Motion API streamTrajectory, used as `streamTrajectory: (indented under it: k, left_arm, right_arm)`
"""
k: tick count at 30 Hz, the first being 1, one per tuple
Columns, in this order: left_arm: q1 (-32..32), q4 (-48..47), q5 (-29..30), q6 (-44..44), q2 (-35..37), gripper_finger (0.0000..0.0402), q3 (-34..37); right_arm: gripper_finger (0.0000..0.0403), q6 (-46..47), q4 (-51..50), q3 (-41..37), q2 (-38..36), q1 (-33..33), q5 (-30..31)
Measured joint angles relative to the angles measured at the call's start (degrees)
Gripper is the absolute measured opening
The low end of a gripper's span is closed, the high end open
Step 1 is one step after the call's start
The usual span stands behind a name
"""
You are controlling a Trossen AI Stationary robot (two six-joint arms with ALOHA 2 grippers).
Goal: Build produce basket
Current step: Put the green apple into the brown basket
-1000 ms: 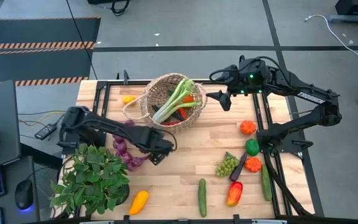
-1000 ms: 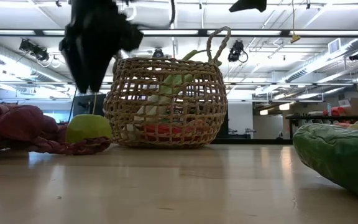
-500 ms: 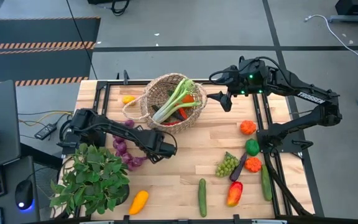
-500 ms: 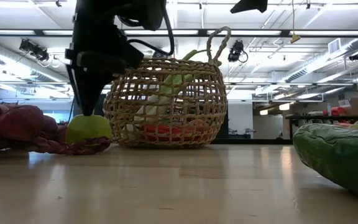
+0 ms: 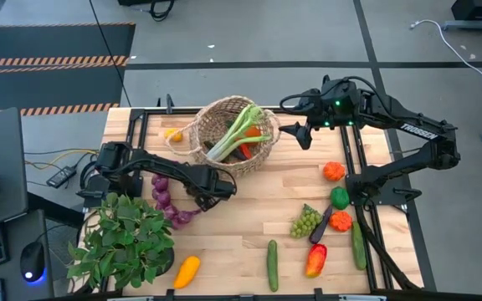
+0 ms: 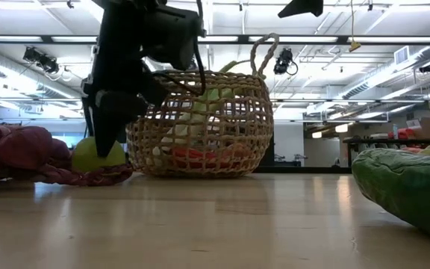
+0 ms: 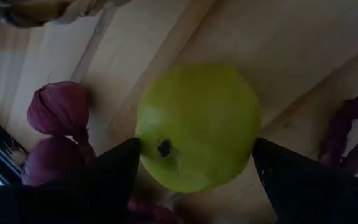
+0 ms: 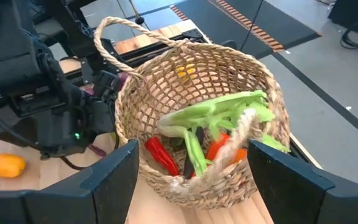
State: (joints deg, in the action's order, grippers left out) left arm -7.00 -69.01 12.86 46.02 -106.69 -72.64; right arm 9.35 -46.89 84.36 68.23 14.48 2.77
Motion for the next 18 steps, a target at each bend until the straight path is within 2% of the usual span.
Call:
streamTrajectory:
  k: [7,18]
  left_arm:
    - [0.48,0.62,-0.58,-1.34,0.00,0.0312,0.02]
    - [0.01,-1.87,-5.73,-1.35,0.55,0.0245,-0.31]
  right_arm:
    - [0.0302,-0.05,0.00,0.00,0.00,1.00,1.30]
    - [0.0302,-0.07,0.06,0.00,0.00,3.72,2.16]
